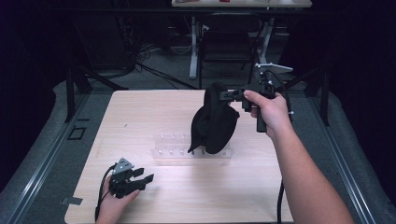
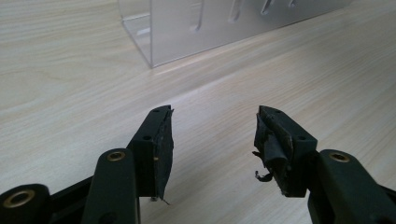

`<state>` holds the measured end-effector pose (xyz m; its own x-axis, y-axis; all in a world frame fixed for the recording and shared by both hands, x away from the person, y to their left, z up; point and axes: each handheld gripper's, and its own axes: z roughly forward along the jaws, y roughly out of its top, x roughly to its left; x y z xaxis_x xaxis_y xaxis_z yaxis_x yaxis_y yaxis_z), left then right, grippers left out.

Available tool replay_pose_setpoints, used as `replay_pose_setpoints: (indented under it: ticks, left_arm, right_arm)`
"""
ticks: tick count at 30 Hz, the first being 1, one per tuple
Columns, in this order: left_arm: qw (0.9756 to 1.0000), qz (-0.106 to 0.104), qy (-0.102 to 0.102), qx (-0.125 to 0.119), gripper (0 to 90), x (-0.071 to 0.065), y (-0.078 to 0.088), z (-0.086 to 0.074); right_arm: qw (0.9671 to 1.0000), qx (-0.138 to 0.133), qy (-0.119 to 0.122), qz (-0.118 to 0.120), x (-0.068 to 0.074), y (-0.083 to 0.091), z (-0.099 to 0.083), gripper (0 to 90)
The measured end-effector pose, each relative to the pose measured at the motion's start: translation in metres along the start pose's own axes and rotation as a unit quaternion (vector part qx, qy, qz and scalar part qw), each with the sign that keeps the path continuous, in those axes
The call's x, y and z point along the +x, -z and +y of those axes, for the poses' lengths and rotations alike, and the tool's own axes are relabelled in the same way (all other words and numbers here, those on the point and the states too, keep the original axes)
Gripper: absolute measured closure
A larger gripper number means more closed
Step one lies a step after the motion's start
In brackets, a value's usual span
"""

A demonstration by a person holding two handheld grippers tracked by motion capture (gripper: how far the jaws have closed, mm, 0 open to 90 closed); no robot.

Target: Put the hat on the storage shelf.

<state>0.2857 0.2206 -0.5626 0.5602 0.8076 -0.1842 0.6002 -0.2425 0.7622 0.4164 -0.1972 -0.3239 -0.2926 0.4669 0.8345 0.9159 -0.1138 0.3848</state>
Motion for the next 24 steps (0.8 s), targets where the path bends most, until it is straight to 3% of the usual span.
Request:
replay_pose_setpoints:
  ticks: [6, 13, 18, 21, 24]
  left_arm:
    - [0.9995, -0.013, -0.025, -0.011, 46.6, -0.012, 0.002, 0.009]
    - [0.9975, -0.028, -0.056, -0.033, 50.8, -0.023, 0.008, 0.027]
    - [0.9963, -0.034, -0.063, -0.046, 51.1, -0.029, 0.004, 0.045]
    - [0.9950, -0.048, -0.069, -0.054, 51.0, -0.033, -0.002, 0.055]
    - [0.9943, -0.049, -0.080, -0.050, 51.4, -0.040, -0.008, 0.066]
  right_arm:
    - [0.9998, 0.017, 0.010, 0.010, 0.010, -0.016, -0.001, 88.1]
    - [0.9996, 0.018, 0.010, 0.021, 0.016, -0.031, -0.003, 88.1]
    - [0.9995, 0.016, 0.008, 0.026, 0.016, -0.037, -0.004, 88.0]
    - [0.9995, 0.015, 0.007, 0.028, 0.015, -0.038, -0.004, 88.0]
    - [0.9993, 0.012, -0.001, 0.034, 0.012, -0.040, -0.004, 87.9]
